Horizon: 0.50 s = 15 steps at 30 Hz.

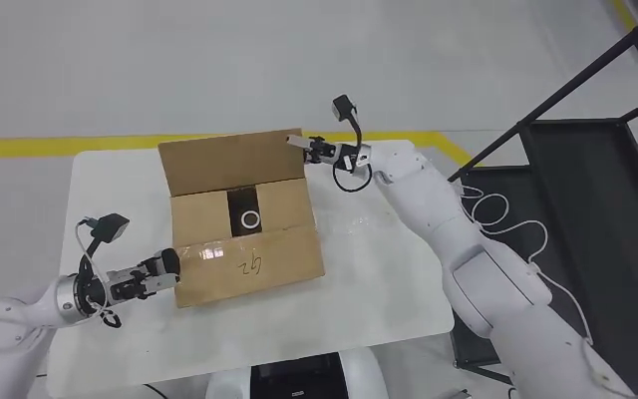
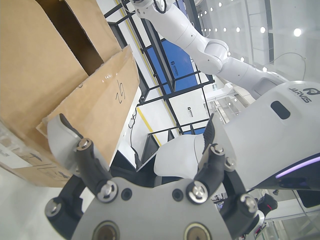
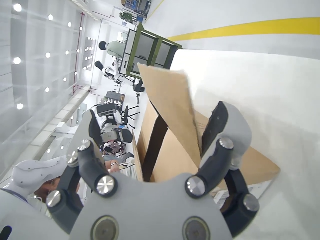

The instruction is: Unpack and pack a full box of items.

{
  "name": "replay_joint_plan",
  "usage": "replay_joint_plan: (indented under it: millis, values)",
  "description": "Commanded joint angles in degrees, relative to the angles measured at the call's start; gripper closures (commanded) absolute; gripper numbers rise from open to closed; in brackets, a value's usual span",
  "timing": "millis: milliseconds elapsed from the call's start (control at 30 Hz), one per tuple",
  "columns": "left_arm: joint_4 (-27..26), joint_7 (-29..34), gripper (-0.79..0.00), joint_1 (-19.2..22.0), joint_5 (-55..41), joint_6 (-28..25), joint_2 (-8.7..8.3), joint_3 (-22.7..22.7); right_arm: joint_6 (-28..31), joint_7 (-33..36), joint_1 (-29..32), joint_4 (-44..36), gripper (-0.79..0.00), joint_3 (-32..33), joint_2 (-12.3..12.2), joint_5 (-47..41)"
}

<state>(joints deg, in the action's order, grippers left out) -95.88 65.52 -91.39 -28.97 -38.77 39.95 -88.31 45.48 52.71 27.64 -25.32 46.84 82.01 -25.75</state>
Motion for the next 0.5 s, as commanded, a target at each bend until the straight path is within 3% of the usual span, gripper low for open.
replay_joint_plan:
  millis: [0,200,467]
  values:
    - [0.15,-0.07,-0.785,0.06,0.16,-0.07,-0.16,0.26,2.76,2.07,-0.47,0.58,-0.785,0.68,0.02,-1.53]
    - [0.53,-0.78,-0.785,0.31,0.07,-0.78,-0.58,0.47,0.40,5.71,1.14,-6.42,-0.785,0.72,-1.19,-4.10]
    - [0.50,-1.21,-0.785,0.00,0.52,-1.20,-0.96,1.50,-5.13,11.24,6.01,-19.38,-0.785,0.27,-5.88,-2.48]
